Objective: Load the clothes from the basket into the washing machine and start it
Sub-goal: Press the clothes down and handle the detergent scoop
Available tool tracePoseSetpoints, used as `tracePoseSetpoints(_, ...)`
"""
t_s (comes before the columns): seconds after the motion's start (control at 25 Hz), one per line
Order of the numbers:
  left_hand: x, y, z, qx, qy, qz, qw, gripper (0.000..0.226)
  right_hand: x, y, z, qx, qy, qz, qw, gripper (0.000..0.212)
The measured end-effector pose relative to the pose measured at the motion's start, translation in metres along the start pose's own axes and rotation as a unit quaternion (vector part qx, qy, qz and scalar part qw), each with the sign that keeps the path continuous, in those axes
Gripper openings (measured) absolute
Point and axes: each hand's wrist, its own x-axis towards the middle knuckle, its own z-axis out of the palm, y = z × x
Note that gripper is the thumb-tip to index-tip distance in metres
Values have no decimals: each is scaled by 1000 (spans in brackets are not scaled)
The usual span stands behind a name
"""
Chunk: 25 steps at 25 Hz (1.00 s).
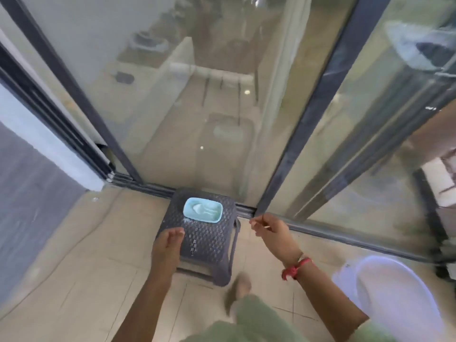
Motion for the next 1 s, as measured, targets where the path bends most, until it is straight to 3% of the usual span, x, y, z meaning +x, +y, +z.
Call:
tracePoseSetpoints(0.2,43,-3,5,-28,48,-58,997,8,89,6,16,-164,-47,-66,983,9)
tracePoseSetpoints(0.56,115,-47,26,28,45,-119,992,10,166,54,90,-277,-141,-16,950,17)
tracePoseSetpoints(0.84,211,-99,23,118,-20,-119,986,21,243,83,178,-299,-93,-16,950,31)
tracePoseSetpoints(1.0,237,-115,16,140,-47,-120,982,21,265,95,215,-424,-107,-39,898,34)
